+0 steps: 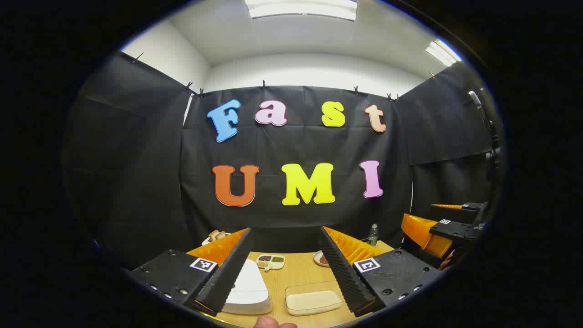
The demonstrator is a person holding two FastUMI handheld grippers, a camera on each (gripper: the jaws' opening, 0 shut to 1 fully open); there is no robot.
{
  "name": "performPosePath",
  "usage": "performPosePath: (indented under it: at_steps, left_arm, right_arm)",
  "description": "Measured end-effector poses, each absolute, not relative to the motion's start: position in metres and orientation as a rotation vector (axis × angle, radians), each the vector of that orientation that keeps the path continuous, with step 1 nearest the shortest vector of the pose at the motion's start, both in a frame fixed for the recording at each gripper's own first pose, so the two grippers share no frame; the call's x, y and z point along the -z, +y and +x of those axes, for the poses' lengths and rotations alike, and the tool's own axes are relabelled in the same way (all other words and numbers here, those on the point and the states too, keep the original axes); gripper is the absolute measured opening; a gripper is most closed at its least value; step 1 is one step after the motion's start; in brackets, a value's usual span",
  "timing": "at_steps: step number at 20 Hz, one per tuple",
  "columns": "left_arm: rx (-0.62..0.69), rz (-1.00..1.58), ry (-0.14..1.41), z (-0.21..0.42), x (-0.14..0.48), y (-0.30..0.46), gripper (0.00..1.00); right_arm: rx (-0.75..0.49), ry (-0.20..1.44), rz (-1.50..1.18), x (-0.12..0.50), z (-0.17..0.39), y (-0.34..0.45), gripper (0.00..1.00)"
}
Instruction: Close the left gripper, press the button to open the rice cooker; take a wooden spoon from the chopstick holder with the right hand, scoop a spoonful of rice and pour it into the rice cooker, then put the wooden spoon back into the chopstick holder.
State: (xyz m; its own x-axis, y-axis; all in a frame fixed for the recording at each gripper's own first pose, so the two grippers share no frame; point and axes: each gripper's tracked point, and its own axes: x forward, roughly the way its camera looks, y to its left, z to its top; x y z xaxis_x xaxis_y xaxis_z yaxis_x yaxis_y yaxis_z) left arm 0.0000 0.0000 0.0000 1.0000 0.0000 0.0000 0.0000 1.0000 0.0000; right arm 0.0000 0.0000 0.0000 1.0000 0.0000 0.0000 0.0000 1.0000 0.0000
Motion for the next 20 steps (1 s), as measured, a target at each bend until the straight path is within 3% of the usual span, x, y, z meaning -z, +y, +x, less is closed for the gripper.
performPosePath:
  at_steps: [20]
  left_arm:
    - [-0.07, -0.006, 0.036, 0.002, 0.017, 0.021, 0.94]
  right_arm:
    - [-0.03, 0.017, 0.028, 0.011, 0.014, 0.015, 1.0]
